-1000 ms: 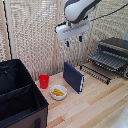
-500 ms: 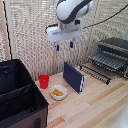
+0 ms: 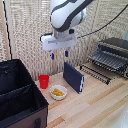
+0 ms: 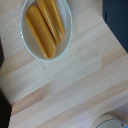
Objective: Gently stretch your hand towards the oven tray's handle, obtaining a firm grip, and draw it cautiously out of the oven. Transition your grip to the hot dog bowl, gingerly seizing the edge, and elevate it from the surface. Hover the bowl over the tray, delicately lower it, and temper your grip, establishing the bowl's equilibrium.
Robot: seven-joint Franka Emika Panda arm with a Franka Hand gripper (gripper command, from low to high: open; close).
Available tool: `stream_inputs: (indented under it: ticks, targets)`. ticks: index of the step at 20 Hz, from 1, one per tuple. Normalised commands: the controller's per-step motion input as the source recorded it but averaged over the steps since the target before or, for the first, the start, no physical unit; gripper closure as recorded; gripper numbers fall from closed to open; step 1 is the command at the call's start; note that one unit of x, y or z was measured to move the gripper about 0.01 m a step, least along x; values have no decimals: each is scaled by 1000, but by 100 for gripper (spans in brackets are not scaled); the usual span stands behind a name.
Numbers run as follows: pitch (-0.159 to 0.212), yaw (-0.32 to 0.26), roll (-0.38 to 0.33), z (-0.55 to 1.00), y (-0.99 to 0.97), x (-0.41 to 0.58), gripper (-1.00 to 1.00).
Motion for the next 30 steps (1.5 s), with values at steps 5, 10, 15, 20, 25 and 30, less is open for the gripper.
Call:
stream_inputs:
  ticks: [5,10,15,20,25,30]
  targets:
    - [-5,4,48,-435,0,-127,-100]
    - [-33,23,38,-409,0,-117,-100]
    - [-23,44,32,-351,-8,-150,-100]
    - [0,70,32,-282,-153,-216,-100]
    - [0,64,35,-245,-204,-131,-100]
    - [0,31,34,-245,-167,0,-100]
